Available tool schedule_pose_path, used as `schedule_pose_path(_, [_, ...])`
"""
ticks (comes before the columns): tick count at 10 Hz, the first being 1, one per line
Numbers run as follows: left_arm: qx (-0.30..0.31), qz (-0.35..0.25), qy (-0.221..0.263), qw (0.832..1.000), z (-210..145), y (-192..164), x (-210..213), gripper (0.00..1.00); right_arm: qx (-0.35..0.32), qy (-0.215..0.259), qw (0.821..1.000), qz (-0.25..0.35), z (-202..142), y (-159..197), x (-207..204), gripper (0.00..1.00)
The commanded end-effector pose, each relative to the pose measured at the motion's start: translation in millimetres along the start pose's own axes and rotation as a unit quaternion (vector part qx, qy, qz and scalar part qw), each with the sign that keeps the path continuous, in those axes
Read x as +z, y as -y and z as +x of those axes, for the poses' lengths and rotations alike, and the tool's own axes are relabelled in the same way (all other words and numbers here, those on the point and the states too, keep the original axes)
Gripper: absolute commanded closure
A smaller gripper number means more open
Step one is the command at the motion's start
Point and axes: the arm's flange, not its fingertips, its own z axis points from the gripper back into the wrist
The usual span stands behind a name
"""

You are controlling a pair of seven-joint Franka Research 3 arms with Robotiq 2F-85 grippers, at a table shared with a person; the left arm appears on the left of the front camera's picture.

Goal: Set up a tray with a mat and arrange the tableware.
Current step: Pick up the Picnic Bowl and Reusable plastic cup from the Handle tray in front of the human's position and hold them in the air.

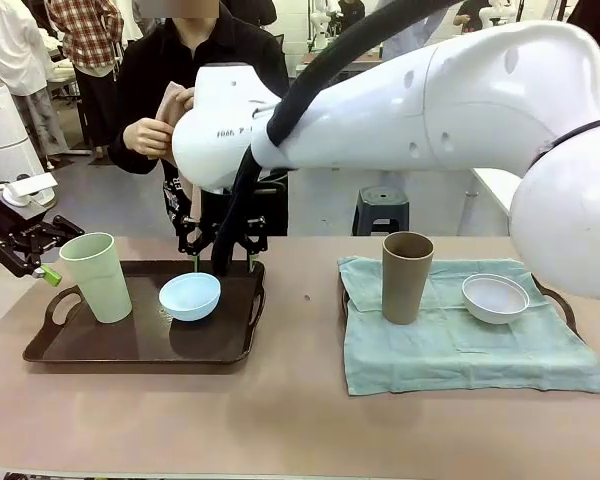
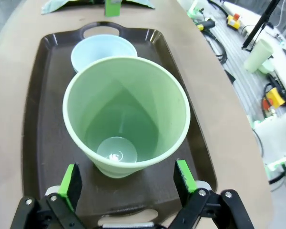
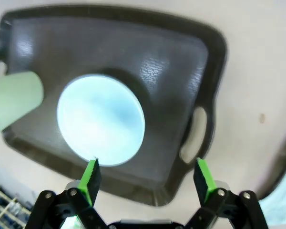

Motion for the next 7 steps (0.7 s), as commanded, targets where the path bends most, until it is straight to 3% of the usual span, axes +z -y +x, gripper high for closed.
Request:
schedule_pose_path(1, [0.008,0.009,-0.005,1.000,-2,3,-3,0.00,-0.008,0.035,0.999,-0.016,9,-12,-8,0.00])
schedule_pose_path(7, [-0.027,0.006,-0.002,1.000,12,-7,-42,0.00,0.004,0.027,0.999,-0.037,17,-19,-40,0.00])
